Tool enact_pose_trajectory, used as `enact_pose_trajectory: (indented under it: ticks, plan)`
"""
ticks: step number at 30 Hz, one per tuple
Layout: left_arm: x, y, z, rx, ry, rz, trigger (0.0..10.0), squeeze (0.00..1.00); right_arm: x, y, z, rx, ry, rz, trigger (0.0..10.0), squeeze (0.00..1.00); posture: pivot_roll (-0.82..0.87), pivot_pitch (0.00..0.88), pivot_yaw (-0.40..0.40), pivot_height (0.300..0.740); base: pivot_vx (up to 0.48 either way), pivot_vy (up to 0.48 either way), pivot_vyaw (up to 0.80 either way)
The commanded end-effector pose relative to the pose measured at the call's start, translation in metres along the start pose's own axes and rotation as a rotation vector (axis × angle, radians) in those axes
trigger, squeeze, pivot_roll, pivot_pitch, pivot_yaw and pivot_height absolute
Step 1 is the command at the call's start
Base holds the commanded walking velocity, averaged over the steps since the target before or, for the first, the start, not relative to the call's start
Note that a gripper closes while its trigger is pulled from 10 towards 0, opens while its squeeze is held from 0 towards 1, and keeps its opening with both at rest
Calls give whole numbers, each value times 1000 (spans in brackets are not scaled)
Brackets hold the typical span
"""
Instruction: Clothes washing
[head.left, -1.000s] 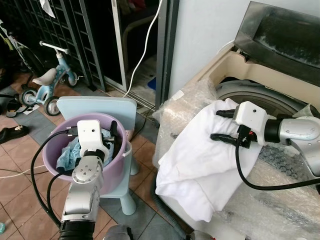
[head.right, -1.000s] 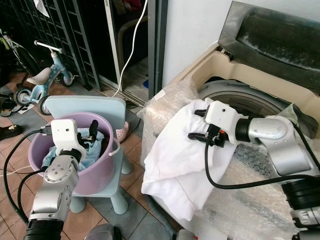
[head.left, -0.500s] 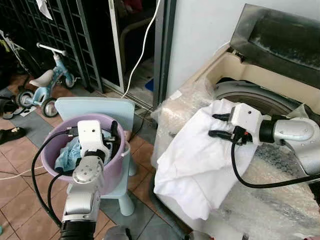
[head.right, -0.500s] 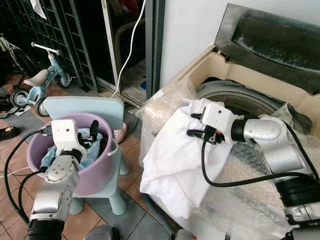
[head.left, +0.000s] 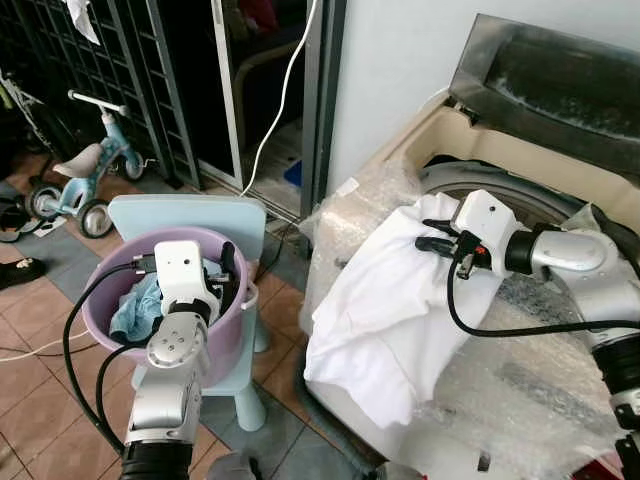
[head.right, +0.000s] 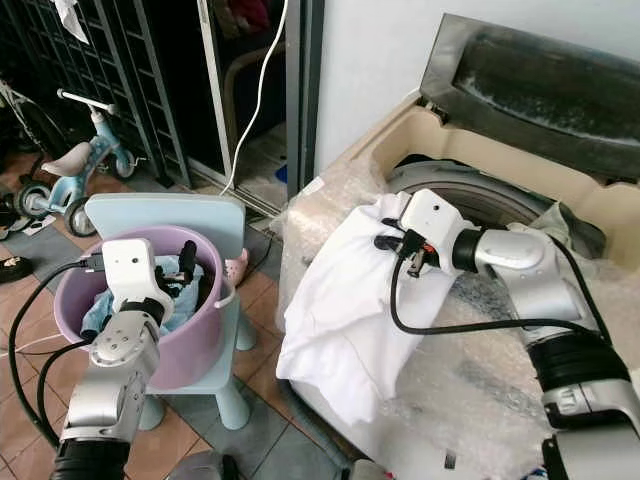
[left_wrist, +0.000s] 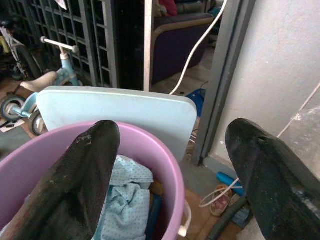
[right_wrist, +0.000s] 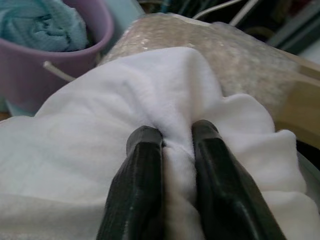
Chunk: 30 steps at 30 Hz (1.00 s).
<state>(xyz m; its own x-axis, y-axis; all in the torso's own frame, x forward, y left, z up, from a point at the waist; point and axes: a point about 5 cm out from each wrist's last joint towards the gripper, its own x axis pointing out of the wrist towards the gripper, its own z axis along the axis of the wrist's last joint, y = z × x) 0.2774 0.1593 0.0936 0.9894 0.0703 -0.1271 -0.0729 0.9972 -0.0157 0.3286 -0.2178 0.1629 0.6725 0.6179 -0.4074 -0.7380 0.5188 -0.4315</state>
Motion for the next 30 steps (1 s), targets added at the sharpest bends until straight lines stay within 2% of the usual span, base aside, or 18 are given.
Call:
enact_pose_trajectory:
  ticks: [1, 4, 5, 6, 9, 12, 13, 17, 19, 20, 21, 22, 23, 24, 26, 27, 28, 30]
  plan:
    - [1, 1, 1, -4, 3, 4, 10000, 0, -11, -20, -6, 60, 27, -140, 0, 0, -46, 0, -5, 740, 0, 0, 0]
    - [1, 1, 1, -2, 3, 3, 10000, 0, -12, -32, -5, 149, -1, -252, 0, 0, -47, 0, -4, 740, 0, 0, 0]
    - [1, 1, 1, -2, 4, 3, 10000, 0, -14, -43, -3, 216, -24, -339, 0, 0, -47, 0, -2, 740, 0, 0, 0]
    - [1, 1, 1, -2, 4, 3, 10000, 0, -14, -43, -3, 216, -24, -339, 0, 0, -47, 0, -2, 740, 0, 0, 0]
    - [1, 2, 1, -1, 3, 1, 10000, 0, -22, -66, -1, 337, -58, -548, 0, 0, -46, 0, -1, 740, 0, 0, 0]
    - [1, 2, 1, 1, 4, 1, 10000, 0, -53, -107, 11, 467, -143, -940, 0, 0, -46, 0, 3, 740, 0, 0, 0]
    - [1, 2, 1, 1, 4, 1, 10000, 0, -53, -107, 11, 467, -143, -940, 0, 0, -46, 0, 3, 740, 0, 0, 0]
    - [2, 3, 2, 7, 5, 0, 10000, 0, -98, -133, 11, 529, -152, -1356, 0, 0, -42, 0, 4, 740, 0, 0, 0]
    - [2, 3, 2, 7, 5, 0, 10000, 0, -98, -133, 11, 529, -152, -1356, 0, 0, -42, 0, 4, 740, 0, 0, 0]
    - [2, 3, 2, 9, 4, 1, 10000, 0, -105, -136, 11, 518, -149, -1409, 0, 0, -41, 0, 4, 740, 0, 0, 0]
    - [2, 3, 2, 10, 3, 3, 10000, 0, -100, -136, 19, 462, -156, -1384, 0, 0, -44, 0, 5, 740, 0, 0, 0]
    - [2, 3, 2, 11, 3, 4, 10000, 0, -95, -136, 21, 445, -145, -1361, 3882, 0, -45, 0, 6, 740, 0, 0, 0]
    - [3, 3, 2, 11, 3, 3, 10000, 0, -83, -132, 20, 451, -134, -1290, 10000, 0, -44, 0, 5, 740, 0, 0, 0]
    - [3, 3, 2, 11, 3, 3, 10000, 0, -76, -128, 18, 460, -125, -1244, 10000, 0, -44, 0, 6, 740, 0, 0, 0]
    - [3, 3, 2, 11, 3, 3, 10000, 0, -76, -128, 18, 460, -125, -1244, 10000, 0, -44, 0, 6, 740, 0, 0, 0]
    - [3, 2, 2, 11, 3, 2, 10000, 0, -67, -124, 15, 490, -121, -1208, 10000, 1000, -43, 0, 5, 740, 0, 0, 0]
    - [3, 2, 2, 11, 1, 1, 10000, 0, -49, -113, 13, 513, -115, -1100, 10000, 1000, -43, 0, 6, 740, 0, 0, 0]
    - [3, 2, 2, 10, 1, 2, 10000, 0, -40, -107, 17, 499, -137, -1033, 10000, 1000, -44, 0, 7, 740, 0, 0, 0]
